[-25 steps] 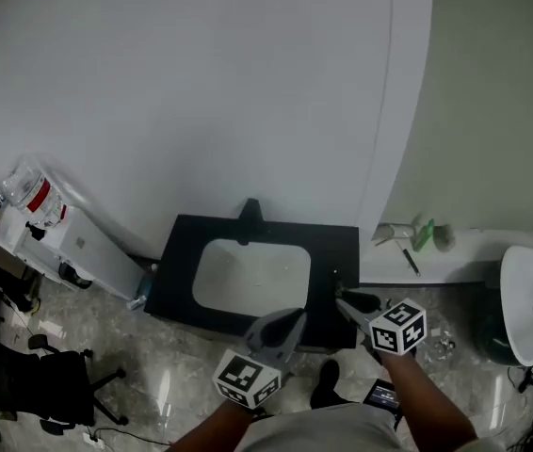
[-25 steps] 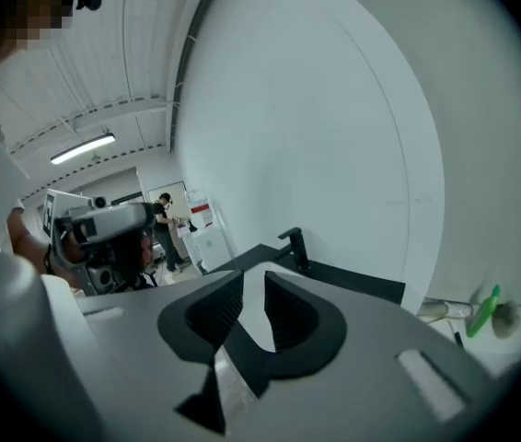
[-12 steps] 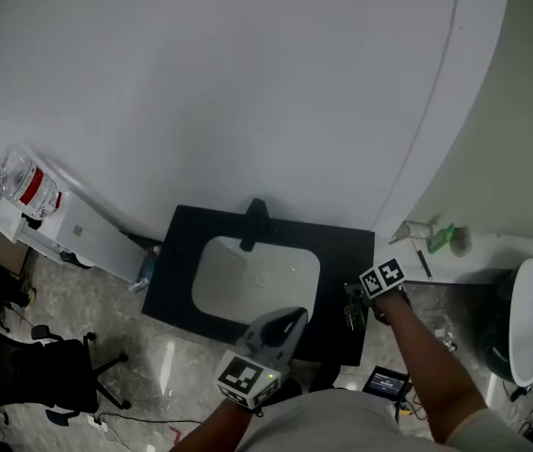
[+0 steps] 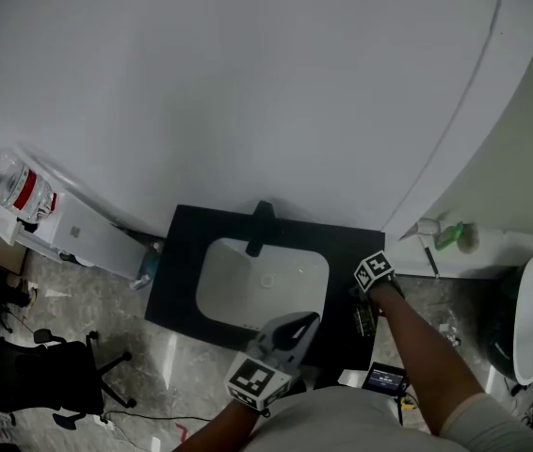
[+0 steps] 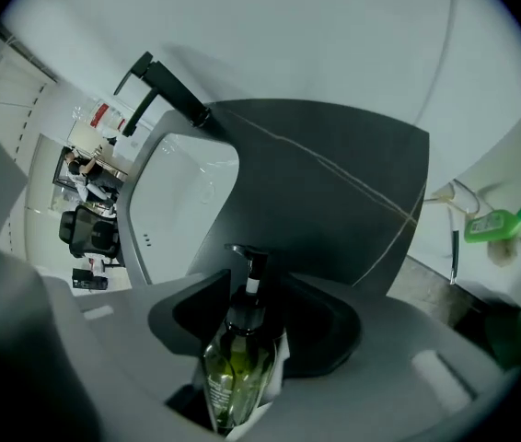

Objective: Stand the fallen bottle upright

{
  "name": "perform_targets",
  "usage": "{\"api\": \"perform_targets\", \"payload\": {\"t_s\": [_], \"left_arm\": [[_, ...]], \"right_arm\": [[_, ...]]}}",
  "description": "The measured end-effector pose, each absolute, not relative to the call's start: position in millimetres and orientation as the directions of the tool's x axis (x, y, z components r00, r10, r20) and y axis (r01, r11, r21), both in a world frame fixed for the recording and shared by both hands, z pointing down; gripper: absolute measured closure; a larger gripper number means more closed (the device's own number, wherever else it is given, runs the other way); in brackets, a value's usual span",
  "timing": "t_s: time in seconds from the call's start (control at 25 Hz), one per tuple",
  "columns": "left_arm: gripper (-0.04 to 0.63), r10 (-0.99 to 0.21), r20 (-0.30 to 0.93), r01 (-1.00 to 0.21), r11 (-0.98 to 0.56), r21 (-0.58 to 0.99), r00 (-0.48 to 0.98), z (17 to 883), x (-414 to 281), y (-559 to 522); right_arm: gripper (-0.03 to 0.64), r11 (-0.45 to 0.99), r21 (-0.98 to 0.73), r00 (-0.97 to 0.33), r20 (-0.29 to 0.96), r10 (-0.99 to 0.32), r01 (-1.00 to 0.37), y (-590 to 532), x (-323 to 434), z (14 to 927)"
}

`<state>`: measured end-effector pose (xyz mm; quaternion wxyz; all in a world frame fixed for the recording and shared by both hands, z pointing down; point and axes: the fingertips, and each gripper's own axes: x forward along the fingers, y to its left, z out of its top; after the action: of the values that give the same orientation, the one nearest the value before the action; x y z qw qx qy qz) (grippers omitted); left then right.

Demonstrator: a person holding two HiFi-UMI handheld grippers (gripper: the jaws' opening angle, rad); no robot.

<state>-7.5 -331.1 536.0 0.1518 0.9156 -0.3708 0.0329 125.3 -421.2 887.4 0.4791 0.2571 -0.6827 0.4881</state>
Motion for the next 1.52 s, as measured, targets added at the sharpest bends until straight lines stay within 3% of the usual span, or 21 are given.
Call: {"api": "perform_targets", "payload": {"t_s": [0.08,0.16,0.48,1.12,1.36,1.4,1.44,1.52], "left_arm": [[0.589,-0.671,0.170,-0.689,-0.677,0.259,0.722,536,-12,-335],[0.589,-0.675,0.169,-0.692,-0.669,0.269,0.718,540,-16,-338],[0.589,-0.663,0.167,-0.678,-0.671,0.300,0.730,547,-21,-342],[0.589,-0.589,0.140,-0.603,-0.754,0.259,0.796,528,9,-339],[0.589,-0.572,0.133,-0.586,-0.775,0.236,0.810,517,16,-337],[0.589,-0.568,0.135,-0.583,-0.777,0.235,0.812,515,17,-337],[0.589,-0.565,0.135,-0.580,-0.780,0.234,0.814,513,18,-337],[0.589,-0.560,0.137,-0.576,-0.785,0.230,0.817,511,21,-336]], "right_arm": [[0.457,0.369,-0.432,-0.416,0.901,0.127,-0.823,-422,122,894],[0.503,0.362,-0.432,-0.418,0.900,0.122,-0.826,-424,120,897],[0.518,0.382,-0.457,-0.466,0.882,0.075,-0.803,-425,110,888],[0.537,0.542,-0.330,-0.558,0.760,-0.333,-0.773,-445,123,774],[0.539,0.660,-0.147,-0.568,0.664,-0.486,-0.737,-435,115,746],[0.547,0.672,-0.110,-0.567,0.644,-0.514,-0.733,-433,113,742],[0.604,0.674,-0.079,-0.563,0.625,-0.540,-0.734,-432,112,740],[0.604,0.668,-0.040,-0.554,0.597,-0.580,-0.743,-432,111,739]]}}
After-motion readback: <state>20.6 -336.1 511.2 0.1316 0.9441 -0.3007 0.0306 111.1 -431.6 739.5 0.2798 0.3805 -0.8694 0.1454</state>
